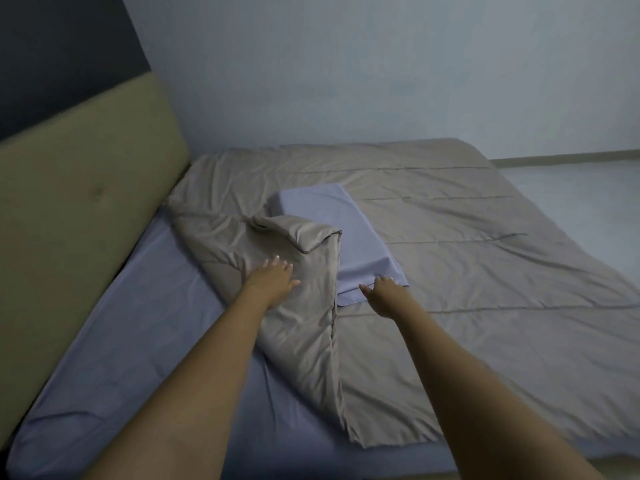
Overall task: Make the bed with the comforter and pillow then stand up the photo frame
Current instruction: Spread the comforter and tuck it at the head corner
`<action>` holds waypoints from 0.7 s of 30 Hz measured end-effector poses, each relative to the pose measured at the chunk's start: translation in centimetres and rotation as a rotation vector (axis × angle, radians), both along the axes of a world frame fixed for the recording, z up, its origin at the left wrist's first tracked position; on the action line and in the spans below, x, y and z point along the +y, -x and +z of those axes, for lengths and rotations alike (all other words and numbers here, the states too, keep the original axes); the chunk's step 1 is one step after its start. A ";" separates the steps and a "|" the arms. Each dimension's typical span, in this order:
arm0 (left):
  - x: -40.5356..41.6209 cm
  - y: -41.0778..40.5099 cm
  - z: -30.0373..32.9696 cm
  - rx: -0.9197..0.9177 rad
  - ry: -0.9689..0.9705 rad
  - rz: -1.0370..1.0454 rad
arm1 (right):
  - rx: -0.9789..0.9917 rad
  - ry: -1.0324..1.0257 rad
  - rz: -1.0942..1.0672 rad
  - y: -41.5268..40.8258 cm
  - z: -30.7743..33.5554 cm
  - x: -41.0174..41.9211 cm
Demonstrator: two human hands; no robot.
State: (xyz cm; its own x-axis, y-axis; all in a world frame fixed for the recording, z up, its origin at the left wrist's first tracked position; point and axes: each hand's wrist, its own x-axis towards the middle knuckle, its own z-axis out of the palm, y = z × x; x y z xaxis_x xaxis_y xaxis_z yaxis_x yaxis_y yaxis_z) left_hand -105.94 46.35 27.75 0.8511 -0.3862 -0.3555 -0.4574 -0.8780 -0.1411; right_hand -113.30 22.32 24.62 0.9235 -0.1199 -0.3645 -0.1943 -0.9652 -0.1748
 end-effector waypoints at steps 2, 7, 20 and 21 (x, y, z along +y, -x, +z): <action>0.0 -1.7 -0.8 0.011 0.032 -0.010 | 0.000 -0.033 -0.020 -1.3 -0.6 0.3; 1.5 -6.3 -2.6 0.027 0.057 -0.024 | 0.039 -0.051 -0.075 -5.7 -1.6 2.6; 5.7 -20.3 -11.2 0.101 0.054 -0.160 | -0.021 -0.115 -0.255 -18.5 -8.1 9.8; 5.4 -21.2 -12.2 0.099 0.060 -0.171 | -0.026 -0.116 -0.264 -19.4 -9.1 9.7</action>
